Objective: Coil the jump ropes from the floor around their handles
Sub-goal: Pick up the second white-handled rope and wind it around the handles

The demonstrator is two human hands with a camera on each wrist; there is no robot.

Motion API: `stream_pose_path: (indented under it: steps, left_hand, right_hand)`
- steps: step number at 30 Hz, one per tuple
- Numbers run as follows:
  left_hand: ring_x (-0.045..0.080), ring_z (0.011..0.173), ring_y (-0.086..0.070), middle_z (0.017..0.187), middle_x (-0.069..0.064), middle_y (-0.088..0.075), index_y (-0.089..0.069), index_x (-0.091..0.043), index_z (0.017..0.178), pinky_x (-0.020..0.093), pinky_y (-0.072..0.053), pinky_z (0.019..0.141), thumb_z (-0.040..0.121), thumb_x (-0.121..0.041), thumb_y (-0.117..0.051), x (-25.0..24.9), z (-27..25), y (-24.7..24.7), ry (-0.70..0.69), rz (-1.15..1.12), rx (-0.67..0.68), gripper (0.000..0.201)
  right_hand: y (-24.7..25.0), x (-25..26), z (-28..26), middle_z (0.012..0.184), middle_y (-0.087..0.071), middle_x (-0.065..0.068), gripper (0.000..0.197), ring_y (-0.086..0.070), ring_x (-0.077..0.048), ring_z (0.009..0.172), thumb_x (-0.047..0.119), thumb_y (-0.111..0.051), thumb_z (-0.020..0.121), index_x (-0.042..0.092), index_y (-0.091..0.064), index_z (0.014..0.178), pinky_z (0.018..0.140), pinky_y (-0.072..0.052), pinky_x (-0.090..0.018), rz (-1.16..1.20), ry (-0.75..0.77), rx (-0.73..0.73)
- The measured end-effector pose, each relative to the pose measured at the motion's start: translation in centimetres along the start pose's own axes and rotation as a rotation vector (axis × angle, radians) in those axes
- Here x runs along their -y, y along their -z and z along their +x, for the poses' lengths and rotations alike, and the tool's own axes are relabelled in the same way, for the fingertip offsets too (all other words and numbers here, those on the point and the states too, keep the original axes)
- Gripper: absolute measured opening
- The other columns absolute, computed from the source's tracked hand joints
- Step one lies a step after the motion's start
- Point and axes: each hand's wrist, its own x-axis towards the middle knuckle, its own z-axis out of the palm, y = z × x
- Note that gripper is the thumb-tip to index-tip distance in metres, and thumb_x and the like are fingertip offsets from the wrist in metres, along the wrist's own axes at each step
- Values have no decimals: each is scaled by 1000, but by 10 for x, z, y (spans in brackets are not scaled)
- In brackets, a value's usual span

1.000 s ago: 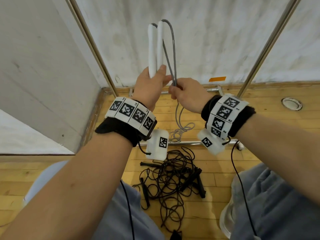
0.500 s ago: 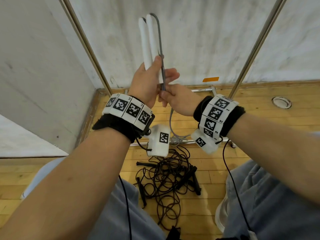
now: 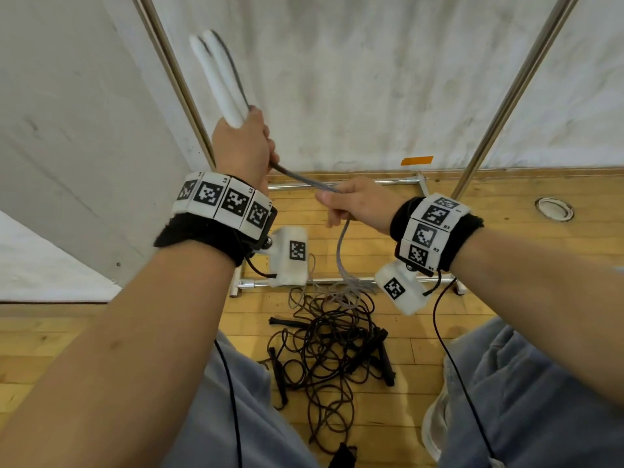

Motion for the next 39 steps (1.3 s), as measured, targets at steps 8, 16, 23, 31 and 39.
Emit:
stream_pose_path:
  steps: [8, 16, 23, 31, 39]
  left_hand:
    - [18, 79, -52, 93, 1, -53, -53, -8, 116, 20, -35, 55, 98, -25, -47, 29, 26, 35, -368, 966, -32, 25]
    - [21, 72, -53, 84, 4, -55, -55, -9, 106, 31, -34, 54, 98, -43, -44, 43, 29, 39, -258, 1439, 240, 37]
    - [20, 63, -58, 69, 4, -61, -57, -17, 73, 30, -39, 56, 70, -91, -9, 46, 0, 19, -202, 1443, 643, 88]
    - [11, 61, -46, 73, -3, -50, -49, -18, 96, 26, -28, 49, 94, -24, -46, 60, -17, 8, -246, 1683, 712, 7]
    - [23, 82, -54, 97, 1, -55, -46, -22, 122, 33, -41, 66, 90, -13, -45, 53, -33, 7, -296, 1628, 815, 34]
  right_hand:
    - [1, 13, -4, 50, -45, 3, 45, -39, -4, 40, 39, -48, 95, 17, -42, 57, 52, -37, -27, -194, 64, -48]
    - [21, 21, -4, 54, -34, 5, 29, -34, -2, 40, 23, -48, 97, 1, -55, 79, 43, -26, -13, -158, 175, -128]
    - [41, 12, 0, 61, -46, 12, 21, -43, -1, 56, 30, -46, 97, 23, -55, 79, 54, -29, -14, -321, 222, -387]
    - [39, 15, 3, 56, -44, 10, 26, -41, -7, 53, 34, -50, 94, 16, -66, 83, 50, -29, -16, -343, 269, -386]
    - [55, 5, 10, 52, -39, 2, 45, -36, -13, 50, 49, -68, 77, 9, -57, 60, 50, -30, -25, -276, 83, -526]
